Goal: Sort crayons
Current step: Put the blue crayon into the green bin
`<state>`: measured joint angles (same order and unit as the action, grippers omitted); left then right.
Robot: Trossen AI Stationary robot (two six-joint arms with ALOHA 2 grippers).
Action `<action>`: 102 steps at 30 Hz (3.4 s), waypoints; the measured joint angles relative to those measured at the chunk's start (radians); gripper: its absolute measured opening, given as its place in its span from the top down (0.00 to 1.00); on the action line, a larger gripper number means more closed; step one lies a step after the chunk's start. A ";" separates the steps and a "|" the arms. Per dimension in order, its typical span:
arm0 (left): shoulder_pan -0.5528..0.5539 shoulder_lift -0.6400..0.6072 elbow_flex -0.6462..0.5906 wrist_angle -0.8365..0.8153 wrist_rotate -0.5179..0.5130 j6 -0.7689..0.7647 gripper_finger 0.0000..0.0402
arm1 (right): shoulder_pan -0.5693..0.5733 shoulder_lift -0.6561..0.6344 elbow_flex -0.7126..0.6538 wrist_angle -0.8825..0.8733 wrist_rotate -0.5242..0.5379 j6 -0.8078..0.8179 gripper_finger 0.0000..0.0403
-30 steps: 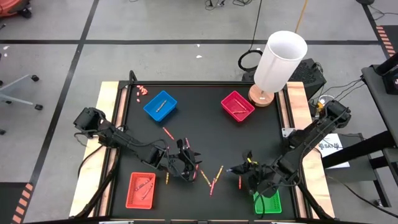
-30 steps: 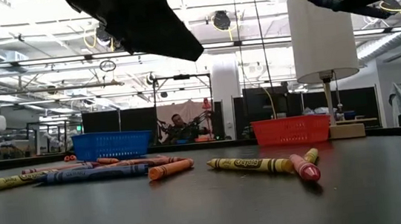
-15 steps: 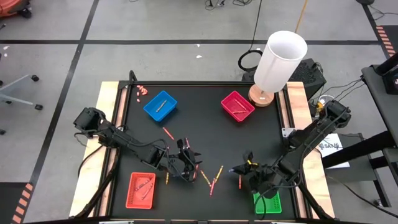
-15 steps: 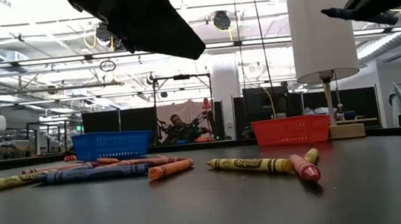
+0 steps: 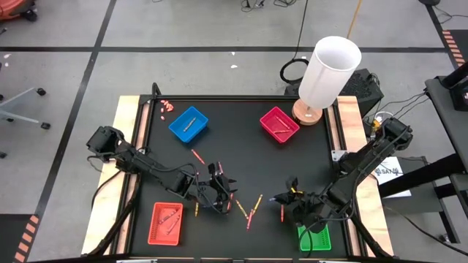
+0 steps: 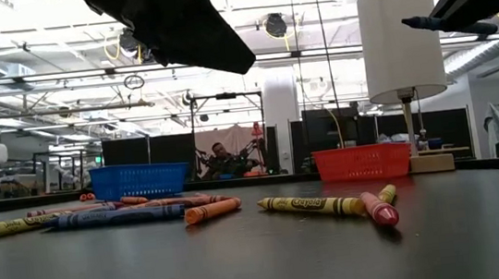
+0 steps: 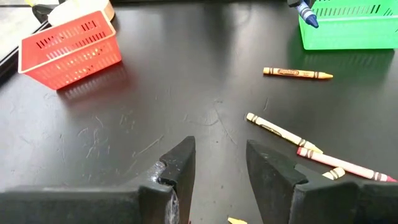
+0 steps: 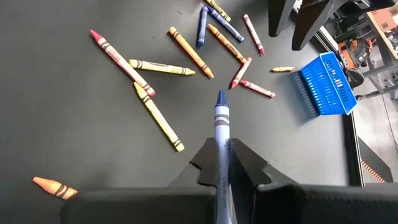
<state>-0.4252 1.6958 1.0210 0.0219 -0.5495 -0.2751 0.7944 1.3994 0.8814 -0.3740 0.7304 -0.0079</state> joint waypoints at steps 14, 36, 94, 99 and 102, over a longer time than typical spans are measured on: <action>0.000 0.000 0.000 0.000 0.000 0.000 0.65 | 0.000 0.000 0.000 -0.005 -0.003 0.187 1.00; -0.053 0.000 0.000 0.049 0.003 -0.166 0.65 | 0.075 -0.001 0.184 -0.348 -0.526 0.470 0.99; -0.077 0.000 0.000 0.052 -0.003 -0.218 0.65 | 0.353 0.148 0.254 -0.704 -0.338 1.382 0.68; -0.087 0.000 0.000 -0.027 -0.001 -0.263 0.65 | 0.356 0.143 0.337 -0.692 -0.215 1.272 0.67; -0.092 0.000 0.000 -0.085 0.000 -0.297 0.65 | 0.359 0.143 0.362 -0.630 -0.087 1.134 0.68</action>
<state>-0.5171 1.6958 1.0214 -0.0629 -0.5495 -0.5718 1.1534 1.5425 1.2437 -1.0043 0.6431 1.1257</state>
